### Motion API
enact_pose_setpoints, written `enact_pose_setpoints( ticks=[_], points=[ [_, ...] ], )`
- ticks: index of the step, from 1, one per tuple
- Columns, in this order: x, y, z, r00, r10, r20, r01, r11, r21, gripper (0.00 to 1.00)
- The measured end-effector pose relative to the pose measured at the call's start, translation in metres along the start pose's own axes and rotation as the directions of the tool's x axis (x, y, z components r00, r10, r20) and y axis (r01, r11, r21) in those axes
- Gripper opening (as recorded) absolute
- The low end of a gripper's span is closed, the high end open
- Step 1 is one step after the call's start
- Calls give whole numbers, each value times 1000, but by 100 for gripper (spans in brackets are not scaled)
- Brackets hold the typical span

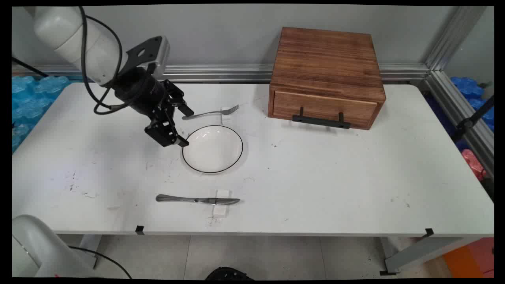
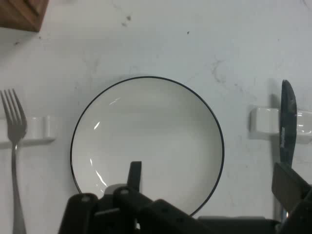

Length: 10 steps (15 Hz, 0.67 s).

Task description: Open the drawer

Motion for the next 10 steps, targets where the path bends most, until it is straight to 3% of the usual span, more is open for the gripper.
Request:
enact_pose_setpoints(
  ticks=[5, 10],
  points=[
    [27, -15, 3, 998, -19, -67, 20, 1000, 13, 100],
    [83, -30, 27, 993, -16, -114, 20, 999, 30, 100]
  ],
)
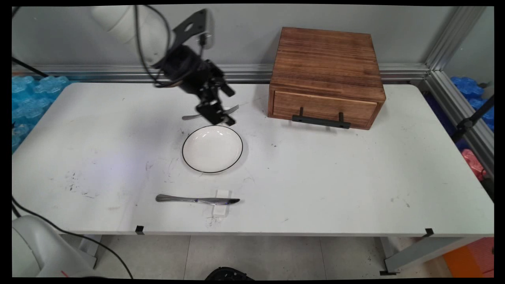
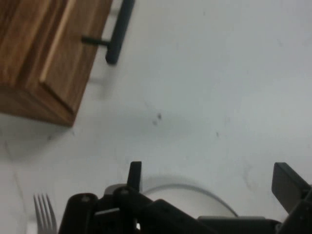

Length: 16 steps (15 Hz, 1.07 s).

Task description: Open the drawer

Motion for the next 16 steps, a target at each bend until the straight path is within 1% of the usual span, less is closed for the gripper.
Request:
enact_pose_setpoints(
  ticks=[4, 8, 11, 16],
  points=[
    [40, -9, 30, 1000, 22, -14, -22, 1000, 20, 100],
    [78, -17, 68, 999, 52, -10, -51, 998, 38, 100],
    [102, -22, 99, 997, 72, 6, -72, 996, 50, 100],
    [135, -27, 154, 993, 104, 51, -107, 992, 60, 100]
  ],
)
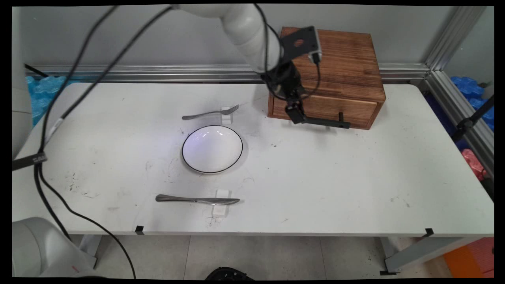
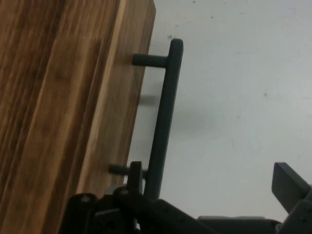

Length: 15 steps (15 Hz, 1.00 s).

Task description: Open the drawer

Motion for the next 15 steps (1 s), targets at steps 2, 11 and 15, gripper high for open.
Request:
enact_pose_setpoints(
  ticks=[2, 11, 15],
  points=[
    [12, -1, 20, 1000, 17, 20, -17, 1000, -2, 100],
    [38, -3, 86, 993, 60, 106, -59, 998, -15, 100],
    [44, -4, 104, 989, 73, 132, -71, 997, -23, 100]
  ],
)
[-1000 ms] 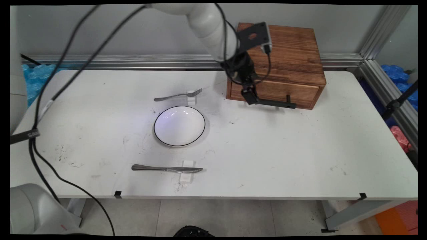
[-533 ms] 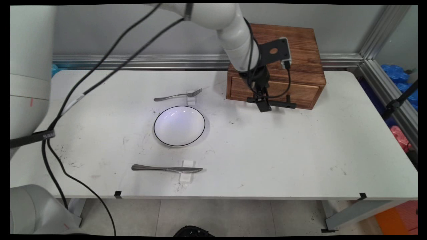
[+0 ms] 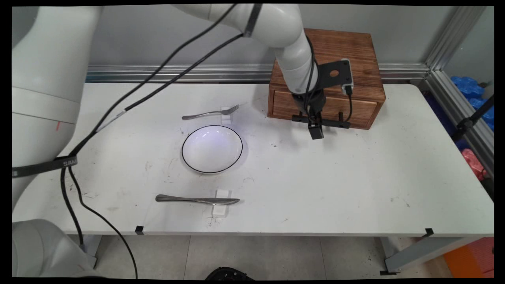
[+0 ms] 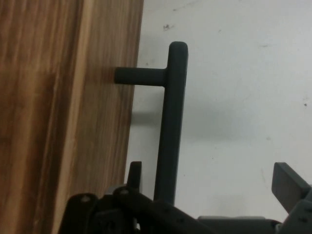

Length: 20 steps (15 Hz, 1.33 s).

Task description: Open the drawer

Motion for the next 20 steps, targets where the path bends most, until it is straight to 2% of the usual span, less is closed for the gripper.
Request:
enact_pose_setpoints(
  ticks=[12, 20],
  points=[
    [14, -5, 40, 998, 33, 61, -31, 999, -35, 100],
    [18, -8, 54, 996, 49, 79, -45, 998, -51, 100]
  ],
)
